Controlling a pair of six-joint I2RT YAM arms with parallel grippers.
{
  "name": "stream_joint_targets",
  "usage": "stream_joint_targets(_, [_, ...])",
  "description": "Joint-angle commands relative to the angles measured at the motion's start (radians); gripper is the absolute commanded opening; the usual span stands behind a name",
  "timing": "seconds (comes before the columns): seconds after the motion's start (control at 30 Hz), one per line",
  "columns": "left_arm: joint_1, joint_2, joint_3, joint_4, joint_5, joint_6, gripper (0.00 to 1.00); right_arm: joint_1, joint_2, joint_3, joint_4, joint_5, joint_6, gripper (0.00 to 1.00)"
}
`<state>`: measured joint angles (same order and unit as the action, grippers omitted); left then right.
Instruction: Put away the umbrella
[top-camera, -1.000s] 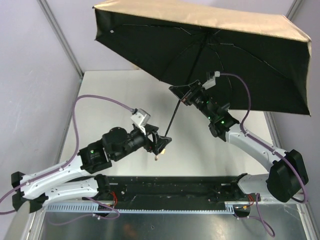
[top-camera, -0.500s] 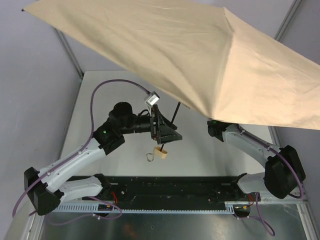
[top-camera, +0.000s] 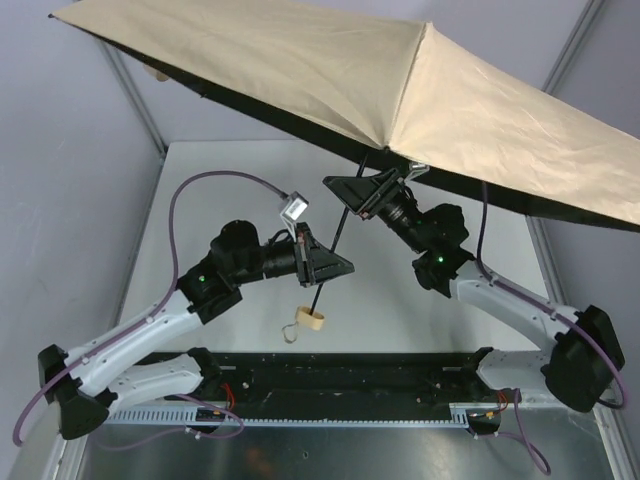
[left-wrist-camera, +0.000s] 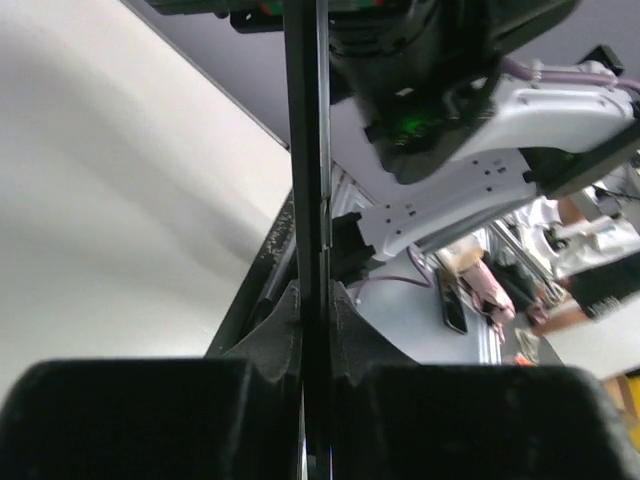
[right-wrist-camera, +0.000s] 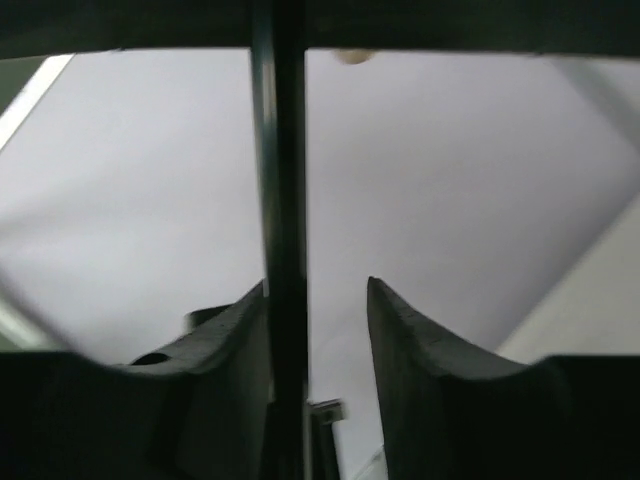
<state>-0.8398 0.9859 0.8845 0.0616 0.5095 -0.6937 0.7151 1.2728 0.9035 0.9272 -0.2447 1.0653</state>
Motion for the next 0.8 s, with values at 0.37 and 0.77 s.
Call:
stream_joint_targets(0.37, [-0.09,-0.078,0.029,-0.088,-0.381,0.188,0.0,0.049,-0.037,0.104,-0.384,0.346,-0.223,0.57])
stream_joint_targets(0.77, [-0.056,-0.085,0.018,-0.118,-0.274,0.135,0.42,-0.015,0.022,0.112,-0.061,0.014,-0.148,0.0])
